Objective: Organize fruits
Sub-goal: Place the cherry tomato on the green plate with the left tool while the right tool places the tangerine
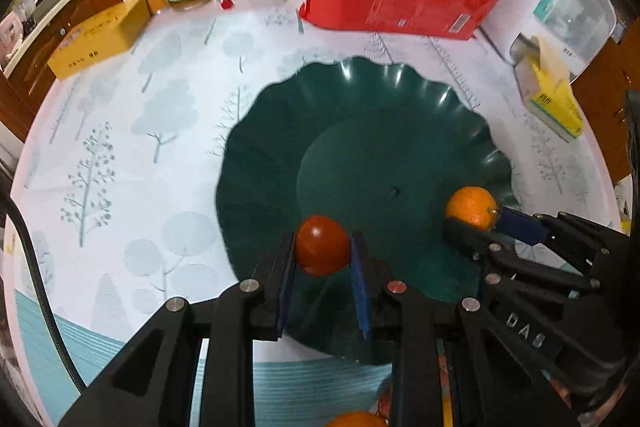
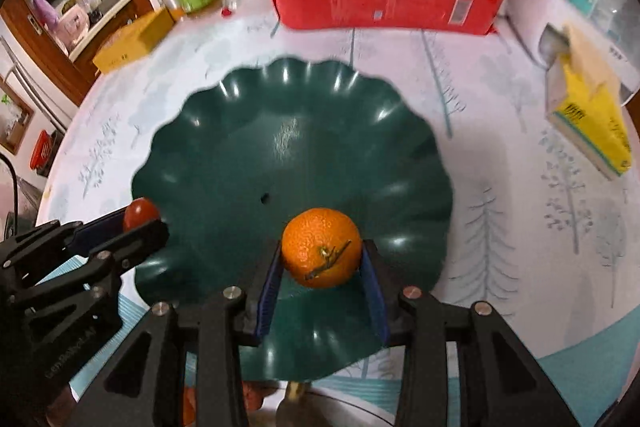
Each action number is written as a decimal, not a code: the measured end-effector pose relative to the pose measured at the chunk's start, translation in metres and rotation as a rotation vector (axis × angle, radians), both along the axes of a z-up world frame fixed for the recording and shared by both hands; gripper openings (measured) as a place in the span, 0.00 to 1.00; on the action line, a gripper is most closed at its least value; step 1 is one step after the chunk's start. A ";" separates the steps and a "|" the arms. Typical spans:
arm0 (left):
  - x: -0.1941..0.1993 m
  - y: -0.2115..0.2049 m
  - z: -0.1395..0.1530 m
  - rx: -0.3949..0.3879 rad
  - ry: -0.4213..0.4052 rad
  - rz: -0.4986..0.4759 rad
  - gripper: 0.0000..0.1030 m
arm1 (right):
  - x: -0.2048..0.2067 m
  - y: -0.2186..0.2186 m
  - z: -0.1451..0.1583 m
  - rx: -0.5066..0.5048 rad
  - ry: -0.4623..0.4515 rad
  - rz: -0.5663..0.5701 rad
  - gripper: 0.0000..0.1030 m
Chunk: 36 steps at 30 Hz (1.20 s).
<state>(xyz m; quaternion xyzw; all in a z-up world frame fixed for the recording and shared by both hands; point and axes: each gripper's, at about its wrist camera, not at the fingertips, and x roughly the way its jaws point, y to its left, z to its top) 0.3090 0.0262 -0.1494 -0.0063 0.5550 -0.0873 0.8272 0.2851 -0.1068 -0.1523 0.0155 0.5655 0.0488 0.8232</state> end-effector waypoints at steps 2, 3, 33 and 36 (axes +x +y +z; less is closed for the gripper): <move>0.002 -0.004 -0.006 0.002 0.013 0.000 0.24 | 0.002 0.002 -0.008 -0.008 0.016 0.007 0.39; 0.003 -0.005 -0.008 0.004 0.019 0.000 0.24 | 0.002 0.003 -0.011 -0.015 0.019 0.010 0.39; -0.062 0.022 0.092 -0.080 -0.199 0.113 0.79 | -0.052 -0.006 0.069 -0.002 -0.164 0.017 0.52; -0.079 0.028 0.111 -0.078 -0.222 0.133 0.79 | -0.068 -0.008 0.084 -0.011 -0.204 0.008 0.52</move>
